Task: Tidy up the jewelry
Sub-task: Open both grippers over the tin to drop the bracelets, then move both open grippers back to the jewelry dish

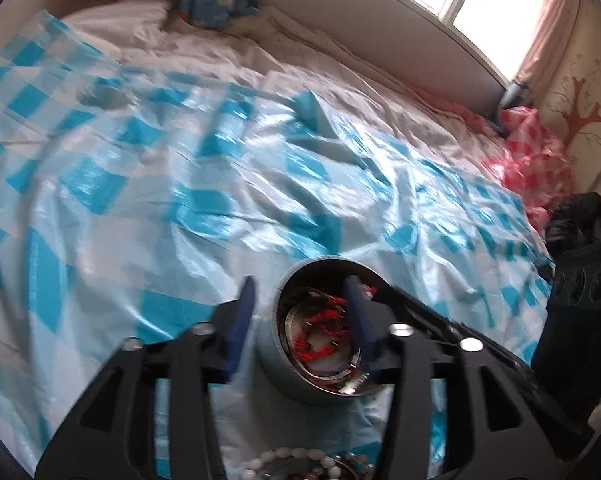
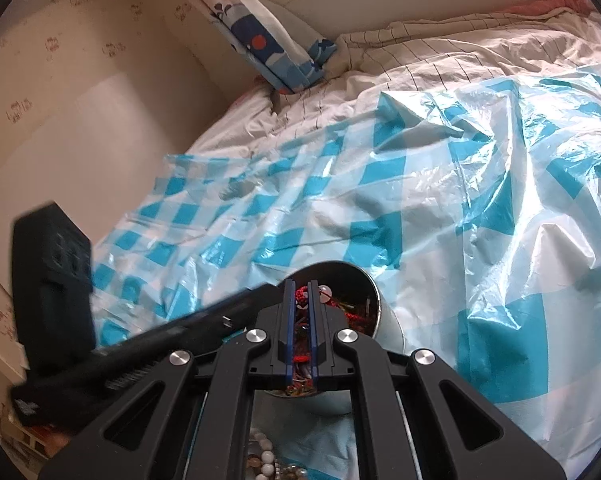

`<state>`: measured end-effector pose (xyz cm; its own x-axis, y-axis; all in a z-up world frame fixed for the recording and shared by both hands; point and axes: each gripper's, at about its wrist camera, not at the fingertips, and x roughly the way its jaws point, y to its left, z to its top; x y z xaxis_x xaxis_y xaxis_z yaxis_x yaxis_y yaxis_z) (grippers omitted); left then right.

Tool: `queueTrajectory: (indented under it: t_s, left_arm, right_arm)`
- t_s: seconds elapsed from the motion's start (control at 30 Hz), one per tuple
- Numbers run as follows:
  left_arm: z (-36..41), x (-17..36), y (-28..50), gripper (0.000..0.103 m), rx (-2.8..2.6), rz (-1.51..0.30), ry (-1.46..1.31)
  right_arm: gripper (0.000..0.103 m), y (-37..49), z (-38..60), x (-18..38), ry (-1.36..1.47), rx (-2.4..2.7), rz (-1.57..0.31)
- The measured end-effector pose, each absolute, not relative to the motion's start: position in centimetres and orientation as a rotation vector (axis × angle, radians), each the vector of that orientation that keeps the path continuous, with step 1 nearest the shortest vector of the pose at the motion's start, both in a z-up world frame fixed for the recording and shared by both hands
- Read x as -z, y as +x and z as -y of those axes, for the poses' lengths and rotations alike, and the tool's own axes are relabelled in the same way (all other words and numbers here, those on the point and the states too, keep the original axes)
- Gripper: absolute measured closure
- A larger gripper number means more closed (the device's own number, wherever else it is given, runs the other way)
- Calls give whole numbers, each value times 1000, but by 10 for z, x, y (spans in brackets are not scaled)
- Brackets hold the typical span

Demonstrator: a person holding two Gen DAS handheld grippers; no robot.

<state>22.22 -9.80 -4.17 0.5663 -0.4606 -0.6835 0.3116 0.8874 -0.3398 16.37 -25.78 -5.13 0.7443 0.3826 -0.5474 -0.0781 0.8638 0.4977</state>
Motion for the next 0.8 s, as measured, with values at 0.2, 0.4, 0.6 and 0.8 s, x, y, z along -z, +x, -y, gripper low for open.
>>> queueTrajectory:
  t_s: [0.2,0.4,0.6,0.8]
  left_arm:
    - [76,35,226,47,412,-836,-258]
    - [66,38,229,41,370,-844,-291]
    - [69,38,228,35,357,-842,-258]
    - [77,36,225,31,341,-835,-179]
  right_arm:
    - [76,165,244,53,384,-251,-726]
    - [54,163,236,52,330,-246,-724]
    - [42,159,240,47,328,-241,-701]
    - [34,155,251,40,337,-212,-669]
